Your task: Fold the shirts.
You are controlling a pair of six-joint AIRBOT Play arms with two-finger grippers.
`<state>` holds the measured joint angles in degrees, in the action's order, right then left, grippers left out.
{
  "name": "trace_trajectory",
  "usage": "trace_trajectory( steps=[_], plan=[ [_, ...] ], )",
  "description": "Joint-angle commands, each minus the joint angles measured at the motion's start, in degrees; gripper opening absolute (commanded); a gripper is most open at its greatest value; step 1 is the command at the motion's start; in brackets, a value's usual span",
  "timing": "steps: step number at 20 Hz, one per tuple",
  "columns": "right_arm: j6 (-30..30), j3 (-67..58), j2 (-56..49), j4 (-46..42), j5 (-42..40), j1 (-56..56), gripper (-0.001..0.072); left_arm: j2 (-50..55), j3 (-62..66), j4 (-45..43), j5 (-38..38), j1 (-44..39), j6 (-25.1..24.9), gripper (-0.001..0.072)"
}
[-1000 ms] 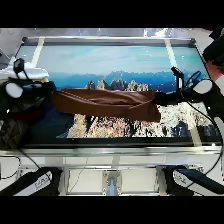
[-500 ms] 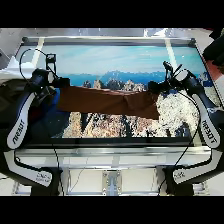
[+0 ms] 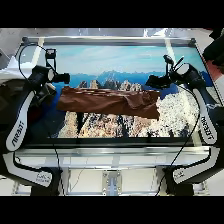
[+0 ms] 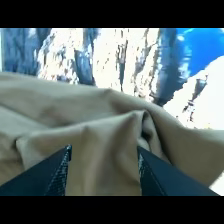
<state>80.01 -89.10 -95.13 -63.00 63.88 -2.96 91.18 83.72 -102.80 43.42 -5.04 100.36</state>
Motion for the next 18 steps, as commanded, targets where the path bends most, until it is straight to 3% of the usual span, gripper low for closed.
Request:
trace_trajectory(
  steps=[1, 3, 7, 10, 12, 15, 18],
  plan=[
    [0.04, -6.25, 2.49, -9.09, 13.25, -2.75, 0.0474, -6.95, 0.33, -0.04, 1.55, -0.24, -0.02, 0.0694],
    [0.04, -5.95, 6.10, -12.85, 13.11, -6.75, 0.0474, -11.10, 0.33, -0.02, 2.21, -0.46, -0.02, 0.0694],
    [0.04, -2.25, 11.19, -8.90, 9.97, -16.63, 0.0475, -15.56, 0.33, 0.00, 2.25, -0.90, -0.02, 0.0694],
    [-0.31, 7.34, 11.04, 0.59, 7.91, -22.14, 0.0496, -15.47, 0.31, 3.67, 2.23, -1.99, 0.00, 0.0694],
    [-5.29, 14.80, 9.40, 12.09, 5.86, -24.61, 0.0497, -15.13, 0.31, 4.66, 2.21, -3.67, -0.04, 0.0694],
    [-13.29, 19.87, 3.13, 27.19, 8.55, -26.10, 0.0633, -14.25, 0.31, 4.26, 2.16, -6.01, -0.76, 0.0694],
    [-15.50, 19.80, -2.80, 30.03, 9.79, -24.76, 0.0661, -12.92, 0.31, 4.28, 2.16, -7.50, -0.87, 0.0695]
  ],
)
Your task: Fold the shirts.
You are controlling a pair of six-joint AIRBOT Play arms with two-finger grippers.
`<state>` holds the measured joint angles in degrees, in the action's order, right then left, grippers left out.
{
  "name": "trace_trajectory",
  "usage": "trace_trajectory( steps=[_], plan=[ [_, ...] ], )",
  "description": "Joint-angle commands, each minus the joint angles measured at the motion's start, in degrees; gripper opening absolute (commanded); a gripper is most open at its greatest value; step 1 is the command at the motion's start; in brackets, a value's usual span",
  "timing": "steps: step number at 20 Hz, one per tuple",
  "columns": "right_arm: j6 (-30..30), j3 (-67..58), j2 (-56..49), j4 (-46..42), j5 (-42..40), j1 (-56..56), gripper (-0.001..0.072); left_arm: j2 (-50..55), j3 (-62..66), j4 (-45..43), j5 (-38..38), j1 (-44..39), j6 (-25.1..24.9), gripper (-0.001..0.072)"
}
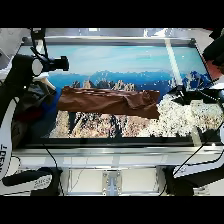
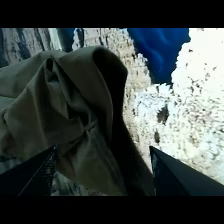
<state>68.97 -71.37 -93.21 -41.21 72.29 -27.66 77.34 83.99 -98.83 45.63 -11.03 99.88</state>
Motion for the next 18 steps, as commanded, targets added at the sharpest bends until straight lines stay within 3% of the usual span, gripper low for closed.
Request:
trace_trajectory(
  steps=[1, 6, 14, 16, 17, 18],
  plan=[
    [-5.62, 2.08, -5.95, 8.00, 0.81, 0.66, 0.0660, 1.38, 0.04, 0.31, -0.04, -1.97, -0.39, 0.0694],
    [-5.66, 2.08, -7.91, 3.06, -2.97, 4.85, 0.0659, 3.85, 0.02, 0.31, -0.07, -4.13, -0.39, 0.0694],
    [-5.66, 2.10, -9.73, 2.32, -2.99, 11.85, 0.0655, 7.96, -0.02, 0.50, -0.02, -6.40, -0.39, 0.0694],
    [-5.68, 2.01, -9.77, 2.99, -2.78, 13.51, 0.0518, 8.46, -0.02, 0.50, -0.02, -6.62, -0.37, 0.0694],
    [-5.73, 1.86, -9.75, 4.70, -2.21, 14.05, 0.0338, 8.68, -0.02, 0.48, 0.00, -6.75, -0.39, 0.0694],
    [-6.32, 1.46, -9.64, 7.30, -0.81, 14.16, 0.0094, 8.94, -0.02, 0.50, 0.00, -6.91, -0.39, 0.0693]
  ],
)
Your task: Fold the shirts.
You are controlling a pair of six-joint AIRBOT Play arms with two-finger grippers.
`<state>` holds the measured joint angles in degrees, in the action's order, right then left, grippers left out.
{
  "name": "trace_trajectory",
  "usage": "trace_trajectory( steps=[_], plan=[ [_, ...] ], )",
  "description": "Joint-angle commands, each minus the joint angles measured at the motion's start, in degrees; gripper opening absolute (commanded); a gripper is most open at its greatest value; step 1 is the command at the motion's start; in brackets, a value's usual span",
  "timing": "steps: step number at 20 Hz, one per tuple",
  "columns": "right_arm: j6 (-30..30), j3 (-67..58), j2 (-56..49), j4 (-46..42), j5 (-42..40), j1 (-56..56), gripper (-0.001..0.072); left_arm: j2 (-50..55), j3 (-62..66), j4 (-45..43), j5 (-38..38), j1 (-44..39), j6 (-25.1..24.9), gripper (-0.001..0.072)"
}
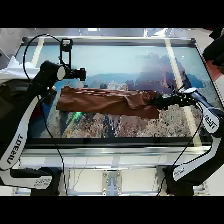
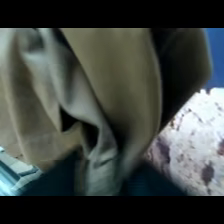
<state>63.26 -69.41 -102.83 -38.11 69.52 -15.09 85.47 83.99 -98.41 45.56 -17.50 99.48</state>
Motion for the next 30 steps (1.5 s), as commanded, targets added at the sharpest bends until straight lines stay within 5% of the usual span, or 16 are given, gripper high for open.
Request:
trace_trajectory(
  steps=[1, 2, 3, 5, 8, 12, 19, 25, 30],
  plan=[
    [-2.36, -1.20, 0.31, 6.78, 4.35, 1.57, 0.0019, 1.18, -0.02, 0.13, 0.09, -0.61, 0.00, 0.0691],
    [-3.41, -2.49, 0.90, 8.35, 7.43, 1.40, 0.0011, 1.64, -0.07, 0.24, 0.17, -0.87, 0.02, 0.0687],
    [-3.43, -4.22, 1.70, 8.59, 10.49, 1.27, 0.0011, 2.34, -0.09, 1.31, 0.48, -1.36, 0.00, 0.0593],
    [-3.06, -7.63, 3.87, 8.39, 15.50, 1.16, 0.0011, 4.07, -0.09, 5.05, 1.75, -2.95, -0.02, 0.0285],
    [2.01, -11.50, 8.79, 7.78, 18.27, 1.16, 0.0011, 7.98, -0.09, 7.54, 4.00, -7.85, -0.04, 0.0015],
    [7.08, -14.27, 15.34, 3.72, 23.91, 1.16, 0.0010, 13.14, -0.09, 15.08, 4.94, -17.77, -6.67, 0.0011],
    [10.97, -14.64, 24.98, -3.43, 29.42, 1.16, 0.0010, 14.88, -0.09, 17.90, -4.20, -30.97, -6.97, 0.0011],
    [14.14, -16.57, 28.37, -3.93, 28.89, 1.38, 0.0009, 10.21, 0.00, 12.24, -1.62, -25.35, -6.93, 0.0011],
    [17.35, -22.77, 27.36, -3.98, 18.99, 8.72, 0.0007, -2.62, -0.02, 5.38, 2.45, -12.87, -6.93, 0.0011]
  ],
)
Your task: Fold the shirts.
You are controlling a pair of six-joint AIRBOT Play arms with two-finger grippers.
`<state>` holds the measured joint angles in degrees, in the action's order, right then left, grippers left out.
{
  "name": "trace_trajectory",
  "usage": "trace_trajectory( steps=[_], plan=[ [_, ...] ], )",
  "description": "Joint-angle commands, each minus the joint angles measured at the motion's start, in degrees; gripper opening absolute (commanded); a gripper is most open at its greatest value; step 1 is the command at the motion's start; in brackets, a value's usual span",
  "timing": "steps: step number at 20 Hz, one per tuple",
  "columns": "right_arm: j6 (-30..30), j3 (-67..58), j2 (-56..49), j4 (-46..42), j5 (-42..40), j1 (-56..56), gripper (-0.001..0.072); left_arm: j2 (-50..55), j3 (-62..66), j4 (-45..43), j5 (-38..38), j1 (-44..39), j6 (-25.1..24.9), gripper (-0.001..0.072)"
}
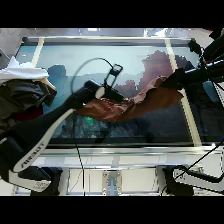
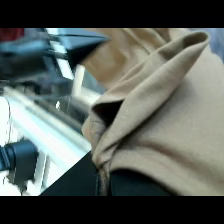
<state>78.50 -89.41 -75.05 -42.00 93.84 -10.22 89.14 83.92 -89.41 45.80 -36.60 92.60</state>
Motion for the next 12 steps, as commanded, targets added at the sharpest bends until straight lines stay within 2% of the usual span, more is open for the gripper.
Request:
trace_trajectory(
  steps=[1, 5, 9, 12],
  plan=[
    [2.84, -3.45, -1.29, -0.09, -7.15, 6.97, 0.0007, -9.05, 0.04, -3.63, 2.49, 9.14, -0.04, 0.0011],
    [4.11, -4.28, -7.28, -0.09, -19.19, 21.33, 0.0007, -17.88, 0.04, -3.63, 5.88, 18.62, -0.04, 0.0011],
    [4.52, -4.92, -16.61, 1.49, -38.58, 35.63, 0.0007, -22.38, 0.04, -3.65, 12.74, 24.65, -0.09, 0.0011],
    [4.50, -9.33, -25.29, 2.95, -49.13, 44.06, 0.0009, -22.93, -0.02, -3.65, 15.98, 27.06, -0.09, 0.0011]
  ],
)
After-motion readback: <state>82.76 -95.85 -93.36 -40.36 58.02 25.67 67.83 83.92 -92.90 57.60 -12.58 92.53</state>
